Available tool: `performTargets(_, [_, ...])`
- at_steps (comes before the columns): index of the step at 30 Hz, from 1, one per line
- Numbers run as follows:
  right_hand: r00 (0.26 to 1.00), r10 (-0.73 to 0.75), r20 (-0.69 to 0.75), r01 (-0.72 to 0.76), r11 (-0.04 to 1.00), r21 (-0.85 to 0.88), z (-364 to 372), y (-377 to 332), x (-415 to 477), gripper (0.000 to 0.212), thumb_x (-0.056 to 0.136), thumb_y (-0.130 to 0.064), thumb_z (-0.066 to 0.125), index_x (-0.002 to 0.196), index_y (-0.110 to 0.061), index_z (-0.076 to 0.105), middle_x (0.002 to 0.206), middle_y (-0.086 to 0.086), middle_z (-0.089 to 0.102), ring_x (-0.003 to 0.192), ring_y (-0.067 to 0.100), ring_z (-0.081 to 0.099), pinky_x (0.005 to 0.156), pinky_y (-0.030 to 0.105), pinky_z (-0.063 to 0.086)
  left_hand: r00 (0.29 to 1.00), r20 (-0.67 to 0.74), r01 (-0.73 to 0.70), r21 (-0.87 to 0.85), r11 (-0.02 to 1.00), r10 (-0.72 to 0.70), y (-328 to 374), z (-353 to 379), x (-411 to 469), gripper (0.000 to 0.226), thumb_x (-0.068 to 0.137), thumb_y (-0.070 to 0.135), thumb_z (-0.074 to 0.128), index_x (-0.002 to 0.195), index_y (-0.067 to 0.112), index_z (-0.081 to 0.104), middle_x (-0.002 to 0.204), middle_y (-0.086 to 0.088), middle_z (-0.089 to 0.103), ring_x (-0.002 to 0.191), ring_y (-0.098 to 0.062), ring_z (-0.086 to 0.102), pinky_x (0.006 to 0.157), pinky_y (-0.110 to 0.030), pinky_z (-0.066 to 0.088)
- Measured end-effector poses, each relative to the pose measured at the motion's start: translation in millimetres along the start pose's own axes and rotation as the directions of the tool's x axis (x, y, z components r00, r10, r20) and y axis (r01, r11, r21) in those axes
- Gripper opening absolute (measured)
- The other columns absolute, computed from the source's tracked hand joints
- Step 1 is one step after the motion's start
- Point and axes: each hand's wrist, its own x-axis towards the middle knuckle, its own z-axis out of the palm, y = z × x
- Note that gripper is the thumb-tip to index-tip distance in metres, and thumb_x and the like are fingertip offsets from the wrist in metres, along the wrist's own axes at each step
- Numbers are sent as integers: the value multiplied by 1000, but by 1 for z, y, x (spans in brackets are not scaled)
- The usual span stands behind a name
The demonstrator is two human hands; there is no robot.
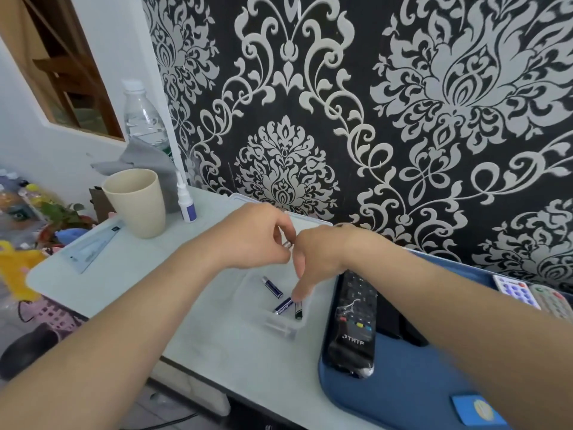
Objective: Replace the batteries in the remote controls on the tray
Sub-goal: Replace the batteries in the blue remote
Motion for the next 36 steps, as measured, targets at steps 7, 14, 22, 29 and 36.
performTargets(7, [988, 65, 137, -29, 968, -251, 14, -36, 7, 76, 74, -54, 77, 138, -25, 49, 113, -4, 48, 132, 24, 40, 113, 55, 13, 996, 85, -30, 289, 957, 5, -1, 15, -10, 17, 68, 16, 65, 83, 24, 67, 66, 8, 64, 74, -19, 61, 63, -28, 49])
performTargets(14, [955, -38, -294, 94, 979, 181, 15, -9, -4, 22, 86, -16, 67, 106, -7, 66, 94, 6, 65, 95, 26, 65, 70, 26, 46, 979, -79, 158, -276, 948, -187, -3, 6, -15, 14, 75, 13, 70, 83, 24, 68, 66, 8, 68, 65, -10, 62, 61, -22, 48])
performTargets(22, [872, 119, -475, 387, 427, 817, 22, 32, -79, 25, 101, -10, 49, 80, -10, 63, 63, 2, 44, 53, 7, 40, 54, 21, 36, 960, 114, 194, -931, 310, -257, 51, 2, -15, 20, 94, 21, 50, 88, 8, 64, 63, -5, 56, 47, -12, 45, 37, -17, 31])
performTargets(29, [712, 479, -513, 503, 161, 849, 51, 91, -149, 11, 82, -5, 74, 92, -6, 77, 82, 11, 73, 74, 16, 60, 64, 20, 52, 997, 65, 77, -940, 331, -45, 143, 44, -8, 11, 92, 14, 60, 82, 13, 64, 64, -4, 62, 44, -7, 38, 34, -12, 24])
performTargets(36, [706, 565, -426, 511, 10, 859, 101, 134, -180, 28, 90, 0, 64, 118, 3, 65, 77, 17, 67, 62, 15, 63, 69, 22, 58, 994, 36, -28, -821, 570, 100, 199, 104, -5, 20, 93, 7, 57, 110, 19, 58, 68, -2, 67, 46, -12, 50, 40, -14, 32])
